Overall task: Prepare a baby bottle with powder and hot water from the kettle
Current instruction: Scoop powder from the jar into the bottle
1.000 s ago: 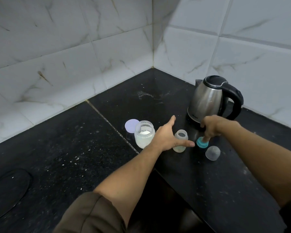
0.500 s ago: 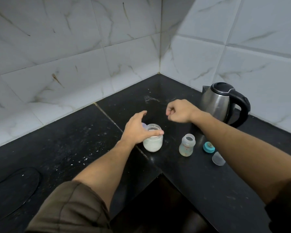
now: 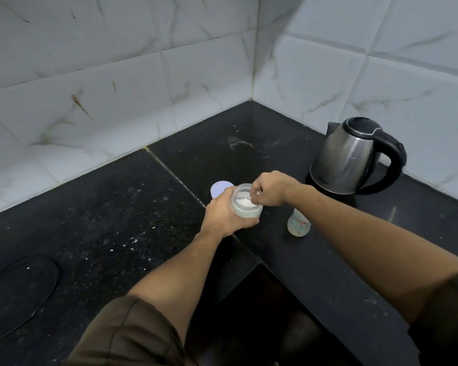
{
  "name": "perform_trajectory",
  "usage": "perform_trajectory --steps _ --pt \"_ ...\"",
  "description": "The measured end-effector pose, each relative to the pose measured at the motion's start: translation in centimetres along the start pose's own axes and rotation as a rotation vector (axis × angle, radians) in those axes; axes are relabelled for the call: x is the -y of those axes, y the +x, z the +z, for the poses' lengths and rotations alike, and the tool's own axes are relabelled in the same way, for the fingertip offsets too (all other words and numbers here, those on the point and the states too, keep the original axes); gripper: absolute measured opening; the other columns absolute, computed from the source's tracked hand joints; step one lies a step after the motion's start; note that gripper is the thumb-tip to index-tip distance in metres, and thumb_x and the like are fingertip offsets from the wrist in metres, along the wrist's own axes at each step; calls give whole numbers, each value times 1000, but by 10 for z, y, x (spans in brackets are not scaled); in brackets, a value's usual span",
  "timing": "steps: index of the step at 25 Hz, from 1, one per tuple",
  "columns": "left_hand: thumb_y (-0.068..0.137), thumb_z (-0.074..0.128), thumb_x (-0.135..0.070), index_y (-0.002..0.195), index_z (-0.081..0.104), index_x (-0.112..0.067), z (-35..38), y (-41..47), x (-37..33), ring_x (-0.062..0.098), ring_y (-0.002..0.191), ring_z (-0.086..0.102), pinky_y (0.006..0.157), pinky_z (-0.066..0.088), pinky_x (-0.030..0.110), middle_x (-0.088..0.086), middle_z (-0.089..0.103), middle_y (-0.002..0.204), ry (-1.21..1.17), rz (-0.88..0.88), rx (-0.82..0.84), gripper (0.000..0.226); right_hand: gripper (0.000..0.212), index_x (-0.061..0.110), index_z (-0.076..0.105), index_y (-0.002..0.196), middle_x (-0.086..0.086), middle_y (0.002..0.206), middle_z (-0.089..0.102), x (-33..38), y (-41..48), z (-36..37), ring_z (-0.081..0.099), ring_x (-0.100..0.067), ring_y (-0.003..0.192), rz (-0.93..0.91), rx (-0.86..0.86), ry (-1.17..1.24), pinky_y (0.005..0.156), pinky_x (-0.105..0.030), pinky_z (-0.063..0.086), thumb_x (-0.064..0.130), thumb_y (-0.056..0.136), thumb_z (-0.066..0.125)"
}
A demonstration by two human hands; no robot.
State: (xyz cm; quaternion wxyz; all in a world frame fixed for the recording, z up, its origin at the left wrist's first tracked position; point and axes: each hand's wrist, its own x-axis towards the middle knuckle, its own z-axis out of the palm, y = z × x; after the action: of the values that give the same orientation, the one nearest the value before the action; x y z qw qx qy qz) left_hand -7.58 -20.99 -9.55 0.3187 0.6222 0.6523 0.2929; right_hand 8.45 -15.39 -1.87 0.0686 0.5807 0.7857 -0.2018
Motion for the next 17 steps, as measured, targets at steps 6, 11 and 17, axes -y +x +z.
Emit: perform_trajectory --steps 6,11,17 --pt "66 89 -46 128 55 -23 -3 13 -13 9 109 50 101 47 33 -14 55 120 132 257 -317 74 37 36 69 132 6 138 63 1 -9 -13 61 -22 121 -71 -194 -87 92 -41 55 32 96 61" --pt "68 83 -52 121 55 -26 -3 14 -23 16 111 52 95 48 40 -9 57 121 148 307 -483 65 41 31 66 137 -1 134 65 10 -16 -8 64 -27 117 6 -273 -105 88 -41 54 41 99 57" --pt "64 79 -57 112 59 -34 0 15 -42 10 105 55 87 49 35 -17 58 111 203 359 -459 57 33 25 70 123 -1 116 69 12 -7 -11 66 -25 101 168 -211 -65 74 -36 51 35 94 60"
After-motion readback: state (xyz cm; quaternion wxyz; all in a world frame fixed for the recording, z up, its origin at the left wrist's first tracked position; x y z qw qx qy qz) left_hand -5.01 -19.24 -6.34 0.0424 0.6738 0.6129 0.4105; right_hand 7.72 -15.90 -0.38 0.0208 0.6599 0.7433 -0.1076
